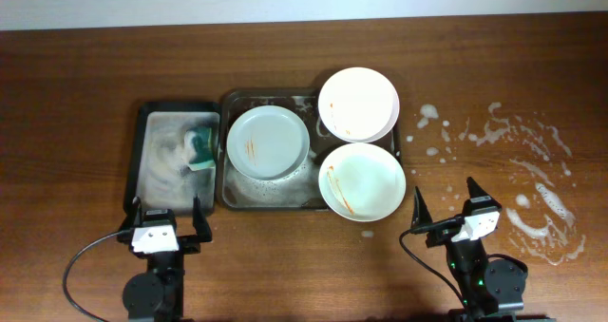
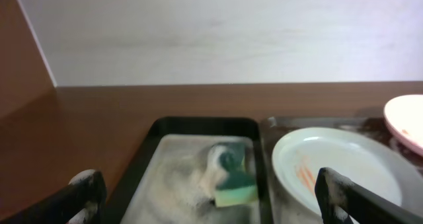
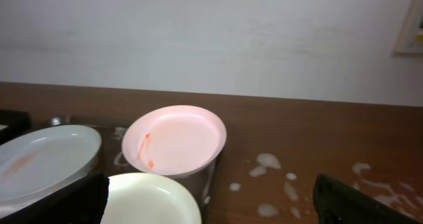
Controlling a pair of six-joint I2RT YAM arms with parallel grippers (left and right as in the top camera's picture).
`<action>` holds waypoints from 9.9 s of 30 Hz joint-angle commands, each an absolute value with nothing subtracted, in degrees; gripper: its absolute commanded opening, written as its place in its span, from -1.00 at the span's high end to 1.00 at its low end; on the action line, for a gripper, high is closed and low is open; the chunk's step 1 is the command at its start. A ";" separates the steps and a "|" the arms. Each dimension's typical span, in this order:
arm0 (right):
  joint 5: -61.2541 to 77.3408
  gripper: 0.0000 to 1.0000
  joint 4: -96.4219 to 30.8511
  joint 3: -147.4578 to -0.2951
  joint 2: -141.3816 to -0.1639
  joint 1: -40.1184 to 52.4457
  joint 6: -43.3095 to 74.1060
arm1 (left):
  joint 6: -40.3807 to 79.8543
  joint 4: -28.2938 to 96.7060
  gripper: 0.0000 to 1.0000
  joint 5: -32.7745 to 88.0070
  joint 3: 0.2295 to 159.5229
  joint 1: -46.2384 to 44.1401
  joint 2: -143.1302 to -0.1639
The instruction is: Clean dirty plates on tray and stack at the side
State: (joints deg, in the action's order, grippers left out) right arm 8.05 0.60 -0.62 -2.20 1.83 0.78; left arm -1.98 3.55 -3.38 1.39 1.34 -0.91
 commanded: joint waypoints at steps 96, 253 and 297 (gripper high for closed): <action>24.86 0.92 -24.53 -87.55 -127.13 25.04 27.27 | 2.85 28.29 0.97 -15.97 79.96 -17.47 -117.51; -89.43 0.92 6.15 -87.68 -101.41 54.74 -40.03 | 8.29 65.28 0.99 6.66 117.05 -11.86 -130.52; 10.07 0.92 -47.88 -83.02 -104.68 -40.45 16.25 | 8.29 65.80 0.99 6.63 117.05 -11.88 -130.52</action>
